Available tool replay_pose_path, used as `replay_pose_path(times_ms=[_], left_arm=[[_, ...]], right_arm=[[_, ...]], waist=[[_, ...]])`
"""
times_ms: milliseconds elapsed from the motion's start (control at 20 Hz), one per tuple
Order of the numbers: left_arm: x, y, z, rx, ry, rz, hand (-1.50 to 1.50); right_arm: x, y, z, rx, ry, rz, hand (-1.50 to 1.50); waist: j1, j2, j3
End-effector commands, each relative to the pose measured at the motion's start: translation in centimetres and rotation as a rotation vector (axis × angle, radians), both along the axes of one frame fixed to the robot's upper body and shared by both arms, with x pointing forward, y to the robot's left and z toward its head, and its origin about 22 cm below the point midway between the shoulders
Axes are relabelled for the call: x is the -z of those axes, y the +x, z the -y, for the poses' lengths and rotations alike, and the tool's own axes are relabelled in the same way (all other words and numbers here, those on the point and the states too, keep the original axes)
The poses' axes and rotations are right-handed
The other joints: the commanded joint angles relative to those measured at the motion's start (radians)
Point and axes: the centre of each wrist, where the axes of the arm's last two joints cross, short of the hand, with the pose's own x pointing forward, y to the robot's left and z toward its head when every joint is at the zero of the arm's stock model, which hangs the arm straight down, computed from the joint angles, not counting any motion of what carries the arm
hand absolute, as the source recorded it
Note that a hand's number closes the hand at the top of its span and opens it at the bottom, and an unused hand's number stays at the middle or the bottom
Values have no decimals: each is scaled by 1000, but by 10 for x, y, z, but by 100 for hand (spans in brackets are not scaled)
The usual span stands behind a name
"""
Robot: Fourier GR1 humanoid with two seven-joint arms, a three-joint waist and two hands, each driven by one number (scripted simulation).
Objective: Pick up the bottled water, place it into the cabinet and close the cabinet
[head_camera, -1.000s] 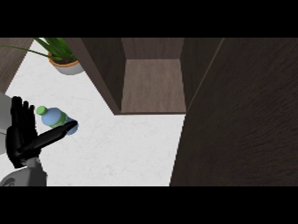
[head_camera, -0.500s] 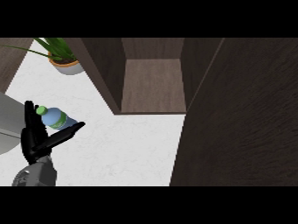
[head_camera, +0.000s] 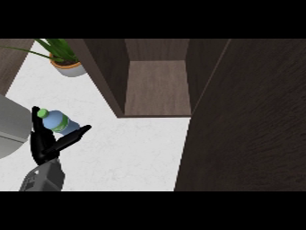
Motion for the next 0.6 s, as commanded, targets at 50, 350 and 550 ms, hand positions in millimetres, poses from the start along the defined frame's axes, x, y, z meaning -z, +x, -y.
replay_pose_path(times_ms=[50, 350, 550], left_arm=[[20, -1, 18, -15, -3, 10, -150], [27, -4, -1, 15, -64, 67, -150], [42, -17, 13, 35, -81, 97, -150]], right_arm=[[-18, -21, 16, 52, -16, 59, -150], [-20, -20, 2, 25, 5, 51, -150], [-18, -13, 9, 48, -9, 33, -150]], waist=[[-5, 0, 0], [-4, 1, -1], [0, 1, 0]])
